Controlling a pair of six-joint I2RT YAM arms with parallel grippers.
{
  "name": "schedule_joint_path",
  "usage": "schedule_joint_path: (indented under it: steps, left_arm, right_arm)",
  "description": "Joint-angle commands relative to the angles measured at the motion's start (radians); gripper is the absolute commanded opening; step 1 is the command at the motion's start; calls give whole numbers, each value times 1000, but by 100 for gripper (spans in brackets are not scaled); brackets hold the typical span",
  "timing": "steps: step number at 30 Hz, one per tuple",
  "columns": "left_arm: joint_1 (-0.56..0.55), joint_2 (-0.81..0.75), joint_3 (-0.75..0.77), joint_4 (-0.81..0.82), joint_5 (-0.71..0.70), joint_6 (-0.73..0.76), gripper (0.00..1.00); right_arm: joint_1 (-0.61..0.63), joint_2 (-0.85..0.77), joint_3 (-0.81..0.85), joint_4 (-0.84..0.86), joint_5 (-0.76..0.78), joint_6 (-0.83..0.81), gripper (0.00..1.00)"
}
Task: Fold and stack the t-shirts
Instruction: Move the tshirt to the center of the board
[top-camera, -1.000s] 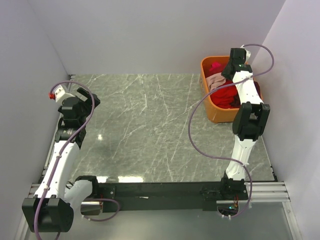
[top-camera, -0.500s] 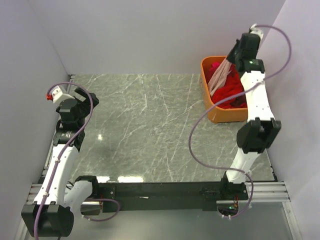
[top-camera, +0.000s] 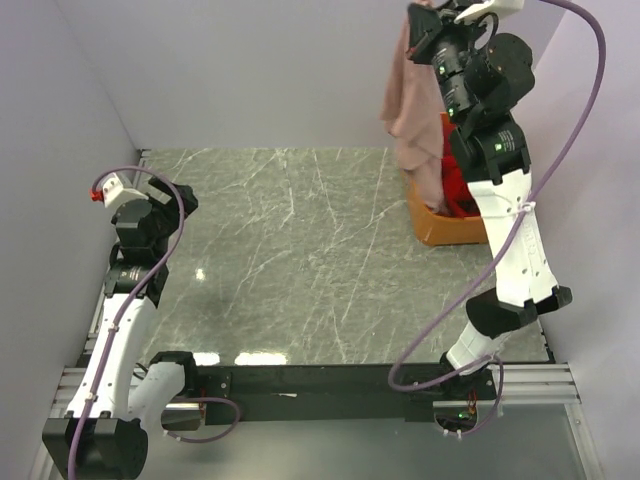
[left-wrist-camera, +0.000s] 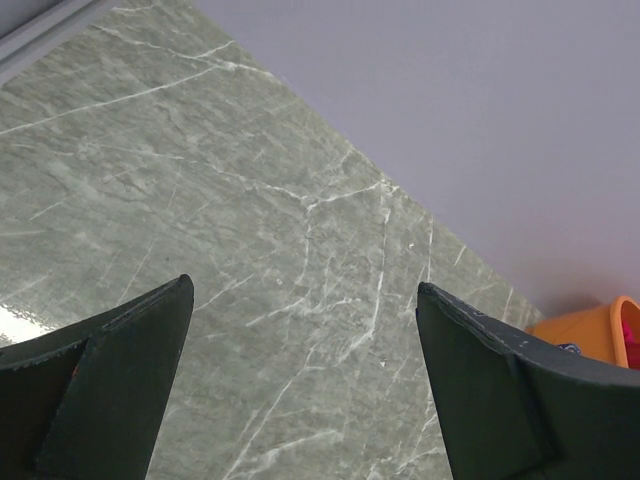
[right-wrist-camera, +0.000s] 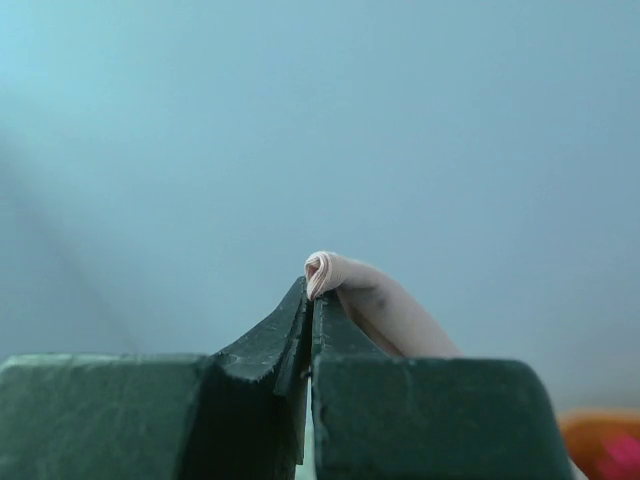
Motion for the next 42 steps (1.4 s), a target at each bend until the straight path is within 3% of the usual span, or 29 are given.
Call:
schedule_joint_path:
  steps: [1, 5, 9, 13, 17, 21, 25, 28, 32, 35, 40, 41, 42]
  left_arm:
    - [1, -34, 19, 14, 23, -17, 99]
    - [1, -45, 28, -2, 34, -30, 99]
    - [1, -48, 37, -22, 32, -57, 100]
    - [1, -36, 57, -73, 13, -87, 99]
    - [1, -19, 118, -167, -55, -126, 99]
    - [2, -22, 144, -230, -110, -153, 99]
    - [2, -45, 132, -240, -130, -169, 99]
    - [1, -50, 109, -240, -149, -182, 100]
    - [2, -31, 97, -246, -149, -192, 99]
    - [1, -4, 83, -227, -110, -189, 99]
    - [1, 77, 30, -135, 47, -170, 99]
    - [2, 96, 16, -115, 74, -161, 100]
    - [1, 137, 13, -98, 104, -149, 99]
  right_arm:
    - [79, -59, 50, 231, -24, -40, 0]
    - [224, -44, 77, 315, -115, -5, 0]
    - [339, 17, 149, 338, -99, -25, 0]
    - [353, 45, 104, 400, -106, 67, 0]
    - [358, 161, 197, 461, -185, 185, 0]
    - [386, 195, 136, 594, -254, 247, 0]
    - [392, 200, 85, 573, -262, 264, 0]
    - [386, 91, -149, 570, -184, 227, 0]
    - [332, -158, -662, 602, -65, 178, 0]
    - [254, -277, -929, 549, -41, 216, 0]
    - [45, -337, -1169, 370, -84, 253, 1]
    - [31, -329, -1200, 339, -67, 251, 8]
    - [21, -328, -1208, 310, -51, 247, 30]
